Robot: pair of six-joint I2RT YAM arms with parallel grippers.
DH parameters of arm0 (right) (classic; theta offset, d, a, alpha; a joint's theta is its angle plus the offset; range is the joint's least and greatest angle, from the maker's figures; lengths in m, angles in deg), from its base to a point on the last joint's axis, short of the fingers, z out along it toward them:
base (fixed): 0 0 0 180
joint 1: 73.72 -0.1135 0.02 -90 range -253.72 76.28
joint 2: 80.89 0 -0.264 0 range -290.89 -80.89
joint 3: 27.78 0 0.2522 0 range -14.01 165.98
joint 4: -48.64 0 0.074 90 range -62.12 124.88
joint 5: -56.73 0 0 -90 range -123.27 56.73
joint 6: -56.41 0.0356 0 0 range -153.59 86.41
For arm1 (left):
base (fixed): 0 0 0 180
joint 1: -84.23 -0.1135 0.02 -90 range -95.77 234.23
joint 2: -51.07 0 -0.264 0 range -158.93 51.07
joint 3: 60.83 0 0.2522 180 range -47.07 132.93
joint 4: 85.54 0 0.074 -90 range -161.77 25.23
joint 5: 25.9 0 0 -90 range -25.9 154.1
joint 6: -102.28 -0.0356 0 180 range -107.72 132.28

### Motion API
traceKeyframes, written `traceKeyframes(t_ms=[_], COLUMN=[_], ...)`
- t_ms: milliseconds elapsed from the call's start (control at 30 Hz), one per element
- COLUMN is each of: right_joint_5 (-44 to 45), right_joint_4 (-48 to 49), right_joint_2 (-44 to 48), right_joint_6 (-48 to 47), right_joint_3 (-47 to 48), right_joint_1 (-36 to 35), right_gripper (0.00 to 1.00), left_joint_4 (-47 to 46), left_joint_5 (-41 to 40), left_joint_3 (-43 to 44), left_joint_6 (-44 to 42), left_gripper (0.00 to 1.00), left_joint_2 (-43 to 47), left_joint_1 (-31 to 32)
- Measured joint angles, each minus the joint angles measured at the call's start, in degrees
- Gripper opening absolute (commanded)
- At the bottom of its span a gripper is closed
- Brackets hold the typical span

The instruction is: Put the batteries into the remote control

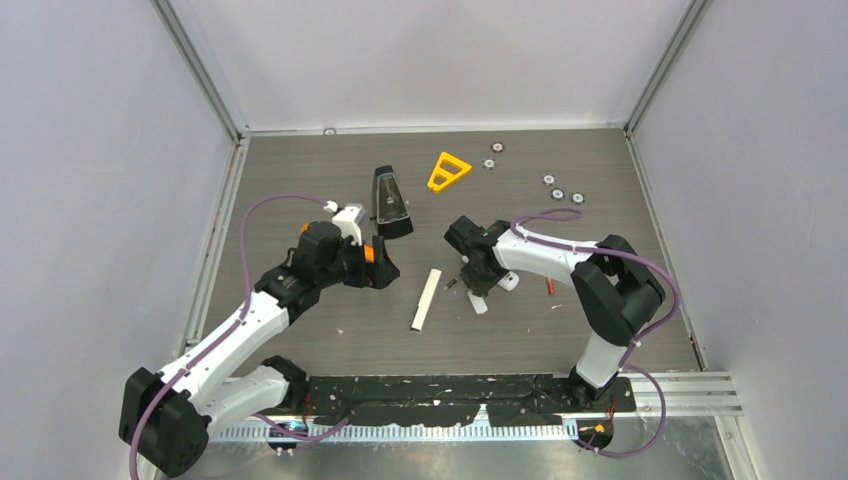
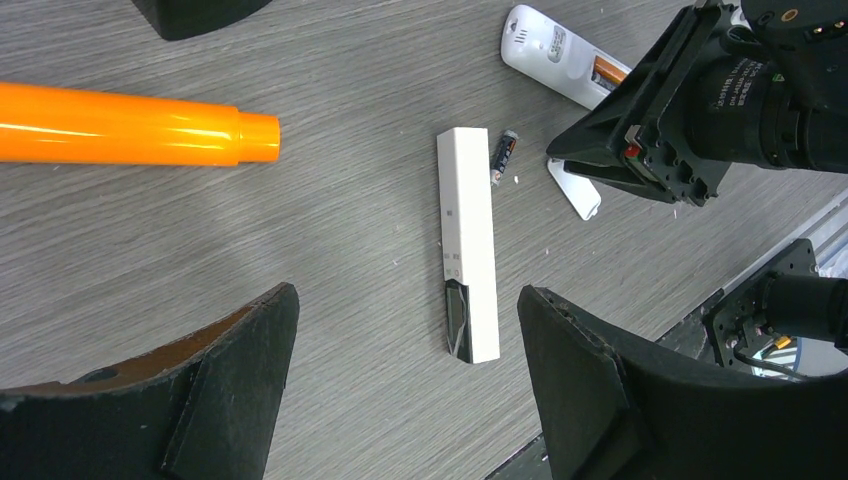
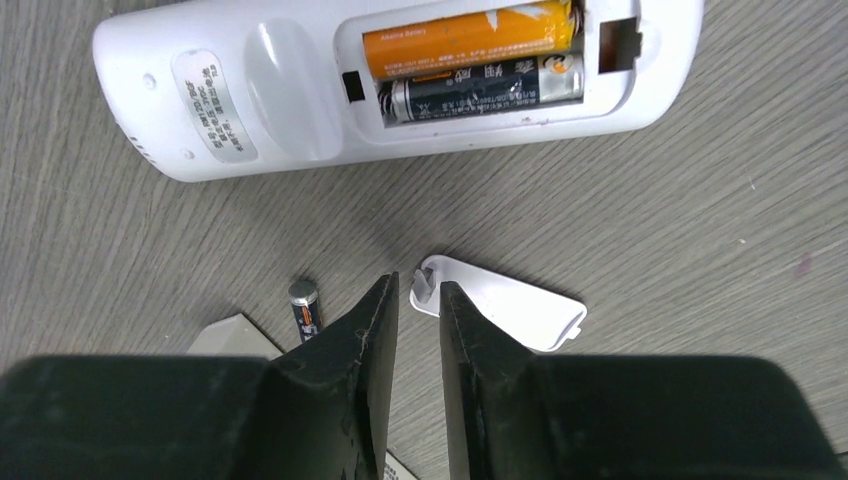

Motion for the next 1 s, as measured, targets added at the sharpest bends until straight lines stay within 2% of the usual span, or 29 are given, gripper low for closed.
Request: traceKeyframes(t_ms=[367, 433, 533, 567, 833, 1000], right_joint_5=[-0.11, -0.17, -0.22, -0.26, 2.25, 5.01], right_joint_4=[0.83, 0.9, 1.11, 1.2, 2.16, 3.78], right_joint_2=[-1.01, -1.01, -1.01, -1.01, -0.39, 6.38], right_joint_6=[0.15, 0.09, 0.0, -0.04, -3.02, -8.35], right_joint_3=[-0.02, -0.02, -0.13, -0.15, -0.11, 0.07], right_joint_1=[0.24, 0.24, 0.24, 0.24, -0.22, -0.59], right_gripper=[0.25, 0.21, 0.07, 0.06, 0.05, 0.05], left_joint_4=[-0.33, -0.33, -0.35, -0.35, -0.35, -0.81], left_joint_5=[0.02, 0.0, 0.0, 0.0, 0.17, 0.9], left_joint_3=[-0.26, -0.28, -0.5, -0.59, -0.74, -0.83], left_joint_6=[0.0, 0.02, 0.02, 0.02, 0.02, 0.04], left_gripper=[0.82, 0.82, 0.82, 0.83, 0.84, 0.87], left_joint_2=[0.2, 0.44, 1.03, 1.29, 2.64, 4.74], left_joint_1=[0.0, 0.0, 0.0, 0.0, 0.0, 0.0])
